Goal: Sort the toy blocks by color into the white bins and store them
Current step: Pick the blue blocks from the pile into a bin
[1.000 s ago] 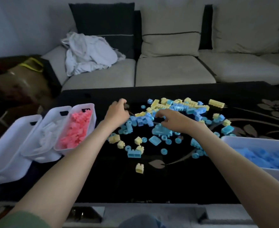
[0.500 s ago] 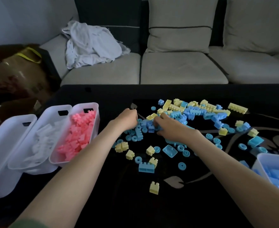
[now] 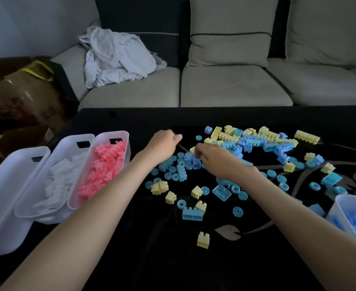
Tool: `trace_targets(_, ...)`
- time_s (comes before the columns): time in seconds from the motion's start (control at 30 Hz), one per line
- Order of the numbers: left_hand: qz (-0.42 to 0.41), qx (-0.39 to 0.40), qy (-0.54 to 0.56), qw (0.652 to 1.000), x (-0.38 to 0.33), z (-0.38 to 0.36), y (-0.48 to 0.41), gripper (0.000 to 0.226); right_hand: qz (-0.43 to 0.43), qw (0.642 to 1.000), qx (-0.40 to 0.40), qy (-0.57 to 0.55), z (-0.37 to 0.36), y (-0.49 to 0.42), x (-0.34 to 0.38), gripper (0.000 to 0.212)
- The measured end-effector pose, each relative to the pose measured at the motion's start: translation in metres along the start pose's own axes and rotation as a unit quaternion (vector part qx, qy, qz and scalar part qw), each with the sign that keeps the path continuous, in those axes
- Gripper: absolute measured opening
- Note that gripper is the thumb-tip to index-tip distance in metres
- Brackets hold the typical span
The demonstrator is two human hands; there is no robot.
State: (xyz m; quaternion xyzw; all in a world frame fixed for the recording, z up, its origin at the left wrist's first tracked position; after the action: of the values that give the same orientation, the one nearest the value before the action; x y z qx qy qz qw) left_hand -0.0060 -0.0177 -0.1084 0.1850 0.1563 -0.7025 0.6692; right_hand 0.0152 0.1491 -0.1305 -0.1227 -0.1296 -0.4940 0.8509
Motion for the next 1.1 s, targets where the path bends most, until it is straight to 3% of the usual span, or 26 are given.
trace_targets(0.1,-0.047,0.015,-0.035,0.998,-0.014,-0.006,0.003,0.029,0.022,0.996,0.031,0.075,-0.012,-0.004,0.002,0.022)
trace_targets(0.23,-0.028,0.122,-0.097,0.987,-0.013,-0.032,0.005,0.03,0.032,0.985,0.09,0.147,-0.022,-0.005,0.001,0.049)
trace_targets(0.3,-0.014,0.144,-0.112,0.983,-0.013,-0.036,0.006,0.032,0.043,0.988,0.099,0.113,-0.019,-0.006,0.001,0.042)
trace_targets(0.4,-0.016,0.148,-0.119,0.982,-0.012,-0.036,0.006,0.034,0.015,0.994,0.11,-0.021,-0.008,-0.006,-0.004,0.017)
trace_targets(0.5,-0.018,0.157,-0.097,0.983,-0.008,-0.034,0.007,0.026,-0.003,0.992,0.079,-0.093,0.006,-0.005,-0.008,0.012)
trace_targets(0.73,-0.056,0.121,-0.098,0.986,-0.006,-0.036,0.01,0.024,-0.083,0.989,-0.012,-0.122,0.007,-0.017,-0.024,0.004)
trace_targets(0.83,-0.061,0.095,-0.088,0.99,-0.008,-0.034,0.012,0.024,-0.059,0.991,-0.014,-0.119,0.0,-0.021,-0.022,0.007)
trace_targets(1.0,0.004,0.044,0.045,0.998,-0.005,-0.017,0.021,0.037,-0.005,0.998,0.056,0.026,-0.01,-0.022,-0.014,0.029)
trace_targets(1.1,-0.016,-0.015,0.012,1.0,-0.003,-0.017,0.029,0.038,-0.002,0.994,0.065,0.088,-0.012,-0.023,-0.011,0.034)
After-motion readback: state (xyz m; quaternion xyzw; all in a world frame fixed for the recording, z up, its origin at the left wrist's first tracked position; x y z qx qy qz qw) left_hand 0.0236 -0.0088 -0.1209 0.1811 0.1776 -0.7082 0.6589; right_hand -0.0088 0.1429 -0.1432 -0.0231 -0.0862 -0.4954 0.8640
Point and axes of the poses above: each hand's wrist, its own y-axis away from the middle knuckle, its own z-axis out of the back of the hand, x = y × z, the point moved 1 cm from there along -y, towards the middle knuckle, and after that the axes turned 2 degrees about z, right-handed, at the moved point
